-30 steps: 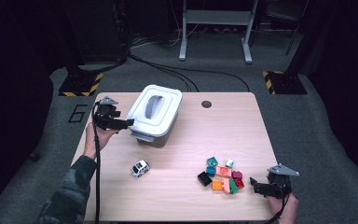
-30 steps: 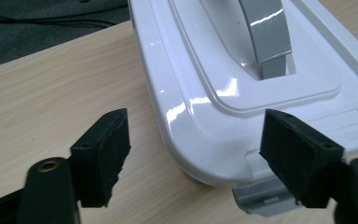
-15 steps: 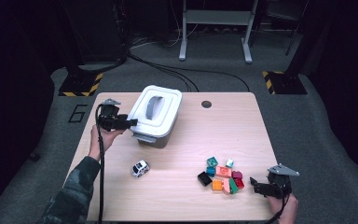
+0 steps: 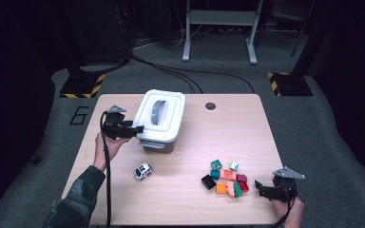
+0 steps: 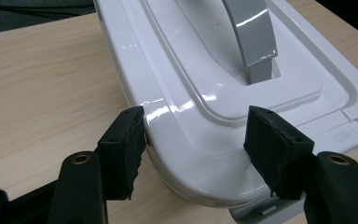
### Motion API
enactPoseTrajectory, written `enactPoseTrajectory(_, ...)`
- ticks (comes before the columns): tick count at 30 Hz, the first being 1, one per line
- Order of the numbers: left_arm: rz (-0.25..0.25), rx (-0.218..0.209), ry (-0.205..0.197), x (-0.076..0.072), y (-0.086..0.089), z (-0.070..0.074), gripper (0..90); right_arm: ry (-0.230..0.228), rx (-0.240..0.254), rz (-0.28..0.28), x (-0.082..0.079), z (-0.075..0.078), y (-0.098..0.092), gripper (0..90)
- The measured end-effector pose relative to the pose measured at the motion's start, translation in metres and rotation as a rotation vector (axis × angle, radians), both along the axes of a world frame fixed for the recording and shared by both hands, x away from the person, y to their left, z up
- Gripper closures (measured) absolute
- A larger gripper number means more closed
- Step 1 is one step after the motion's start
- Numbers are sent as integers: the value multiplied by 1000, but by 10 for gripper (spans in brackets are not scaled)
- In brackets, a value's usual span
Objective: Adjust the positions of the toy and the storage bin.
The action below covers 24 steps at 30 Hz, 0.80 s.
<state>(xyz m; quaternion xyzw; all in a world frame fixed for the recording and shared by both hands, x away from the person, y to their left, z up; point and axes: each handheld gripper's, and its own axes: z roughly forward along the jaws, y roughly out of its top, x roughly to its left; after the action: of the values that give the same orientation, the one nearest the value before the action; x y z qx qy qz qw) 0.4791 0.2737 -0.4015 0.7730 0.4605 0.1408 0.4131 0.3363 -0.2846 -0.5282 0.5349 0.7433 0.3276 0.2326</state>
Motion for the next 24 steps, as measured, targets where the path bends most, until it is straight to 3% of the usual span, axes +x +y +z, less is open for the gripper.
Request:
enactPoseTrajectory(1, -15, 5, 20, -4, -3, -2, 290, 0, 0, -1, 0, 0, 0, 101)
enactPoseTrajectory(3, -10, 8, 10, -6, -5, -3, 248, 1, -1, 1, 0, 0, 0, 101)
enactPoseTrajectory(7, -6, 13, -6, -14, -9, -4, 249, 1, 0, -1, 0, 0, 0, 101)
enactPoseTrajectory(24, -123, 10, 15, -27, -31, -15, 216, -1, 3, -10, 0, 0, 0, 106)
